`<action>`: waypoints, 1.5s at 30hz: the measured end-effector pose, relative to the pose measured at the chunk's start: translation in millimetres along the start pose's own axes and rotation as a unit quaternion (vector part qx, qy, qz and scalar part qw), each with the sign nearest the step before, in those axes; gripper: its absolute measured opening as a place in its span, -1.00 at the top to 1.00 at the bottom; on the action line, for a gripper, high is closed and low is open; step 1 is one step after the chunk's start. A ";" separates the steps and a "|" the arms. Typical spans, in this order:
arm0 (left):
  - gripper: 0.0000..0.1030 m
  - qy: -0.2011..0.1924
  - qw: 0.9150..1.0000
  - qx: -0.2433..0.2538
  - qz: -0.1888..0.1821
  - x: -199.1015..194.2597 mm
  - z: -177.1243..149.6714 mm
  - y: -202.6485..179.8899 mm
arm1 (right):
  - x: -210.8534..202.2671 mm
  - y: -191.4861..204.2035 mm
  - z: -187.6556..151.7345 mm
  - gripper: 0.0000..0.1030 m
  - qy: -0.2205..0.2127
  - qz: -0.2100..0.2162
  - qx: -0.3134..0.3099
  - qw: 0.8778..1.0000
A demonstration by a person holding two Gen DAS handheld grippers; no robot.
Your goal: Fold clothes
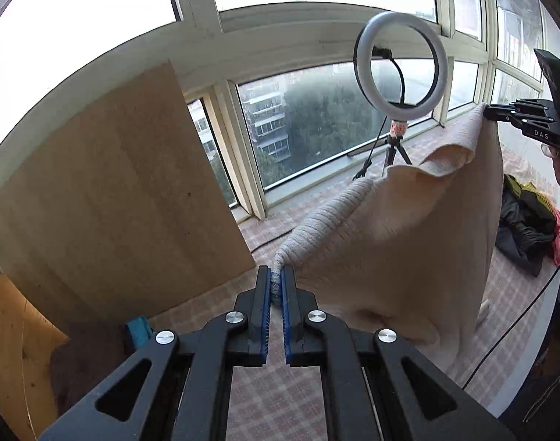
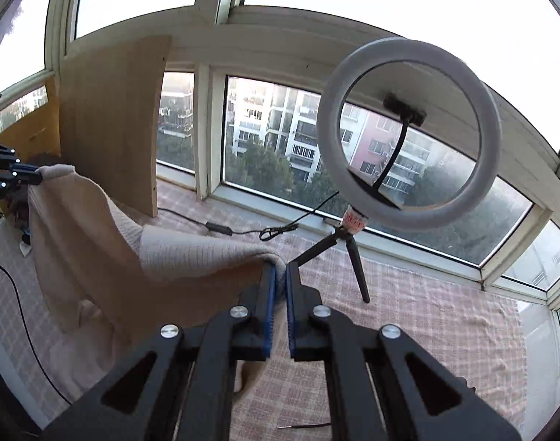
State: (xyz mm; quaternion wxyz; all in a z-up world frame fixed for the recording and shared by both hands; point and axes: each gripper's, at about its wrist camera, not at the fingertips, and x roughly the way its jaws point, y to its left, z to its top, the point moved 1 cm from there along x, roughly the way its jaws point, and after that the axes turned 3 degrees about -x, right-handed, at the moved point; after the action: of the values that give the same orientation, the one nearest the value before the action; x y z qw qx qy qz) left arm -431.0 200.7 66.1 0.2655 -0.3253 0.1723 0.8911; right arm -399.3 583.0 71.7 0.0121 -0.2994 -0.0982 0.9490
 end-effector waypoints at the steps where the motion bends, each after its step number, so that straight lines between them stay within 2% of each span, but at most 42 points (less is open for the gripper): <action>1: 0.91 -0.024 1.000 0.005 0.018 -24.0 13.7 4.3 | -26.0 1.2 20.9 0.90 -0.033 -0.007 0.007 0.999; 3: 0.91 -0.073 0.996 0.010 0.052 -76.7 37.7 12.2 | -78.4 8.1 58.2 0.90 -0.092 -0.034 0.005 0.995; 6: 0.91 -0.132 0.988 0.011 0.078 -153.5 62.5 22.5 | -154.7 11.5 102.5 0.90 -0.165 -0.051 0.023 0.985; 9: 0.91 -0.167 0.981 0.007 0.100 -215.3 77.4 32.1 | -217.3 11.8 128.2 0.90 -0.212 -0.066 0.038 0.974; 12: 0.91 -0.190 0.973 0.018 0.128 -261.4 83.1 32.9 | -262.1 21.8 140.8 0.90 -0.243 -0.075 0.033 0.967; 15: 0.91 -0.215 0.964 0.028 0.152 -297.3 84.2 31.2 | -291.7 35.4 145.5 0.90 -0.266 -0.102 0.020 0.958; 17: 0.91 -0.225 0.960 0.031 0.161 -313.3 83.1 31.9 | -299.0 40.6 145.3 0.90 -0.273 -0.104 0.019 0.956; 21: 0.91 -0.215 0.961 0.034 0.171 -310.3 78.5 41.2 | -288.9 46.0 140.2 0.90 -0.264 -0.105 0.020 0.959; 23: 0.91 -0.197 0.964 0.036 0.177 -294.7 73.7 47.3 | -273.5 48.9 135.6 0.90 -0.249 -0.101 0.022 0.963; 25: 0.91 -0.167 0.969 0.037 0.175 -262.8 66.8 56.2 | -252.9 53.2 130.0 0.90 -0.229 -0.093 0.025 0.968; 27: 0.92 -0.130 0.975 0.032 0.175 -219.4 58.2 72.5 | -216.3 59.9 125.0 0.90 -0.201 -0.093 0.019 0.975; 28: 1.00 -0.110 0.976 0.028 0.185 -191.9 53.2 82.4 | -192.6 63.3 120.6 0.90 -0.184 -0.091 0.017 0.979; 30: 1.00 -0.067 0.977 0.019 0.200 -131.3 42.2 104.5 | -138.3 70.3 110.1 0.90 -0.142 -0.088 0.013 0.986; 32: 1.00 -0.017 0.985 -0.010 0.169 -60.1 27.4 127.7 | -73.3 76.5 97.1 0.90 -0.095 -0.085 0.011 0.992; 34: 1.00 0.036 0.987 -0.029 0.153 15.3 5.3 138.5 | 4.7 76.6 79.2 0.89 -0.027 -0.062 0.030 0.997; 36: 1.00 0.099 0.989 -0.051 0.095 80.5 -29.5 140.8 | 92.6 79.3 53.5 0.88 0.064 -0.048 0.019 0.997; 38: 1.00 0.144 0.986 -0.066 0.056 127.3 -67.2 133.4 | 164.3 73.6 16.4 0.84 0.155 -0.072 0.000 0.985; 39: 0.98 0.163 0.983 -0.072 0.041 143.1 -85.5 127.0 | 188.6 70.6 -6.4 0.84 0.193 -0.081 -0.013 0.978; 40: 0.93 0.183 0.980 -0.077 0.023 157.1 -103.4 119.0 | 194.8 65.1 -34.2 0.81 0.221 -0.086 -0.019 0.971; 42: 0.88 0.218 0.973 -0.078 -0.012 175.5 -142.6 98.5 | 205.3 54.6 -69.4 0.77 0.256 -0.064 -0.020 0.964; 44: 0.75 0.246 0.965 -0.081 -0.036 196.8 -164.5 76.5 | 212.3 44.0 -93.0 0.46 0.277 -0.044 -0.015 0.960; 45: 0.68 0.261 0.960 -0.086 -0.046 208.2 -175.4 68.2 | 215.2 40.0 -101.9 0.38 0.285 -0.037 -0.014 0.958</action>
State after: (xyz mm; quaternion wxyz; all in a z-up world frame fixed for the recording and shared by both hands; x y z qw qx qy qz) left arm -520.1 137.1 -192.4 0.2230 -0.5755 0.1427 0.7737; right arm -516.3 579.6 -139.5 0.0705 -0.5538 -0.1151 0.8216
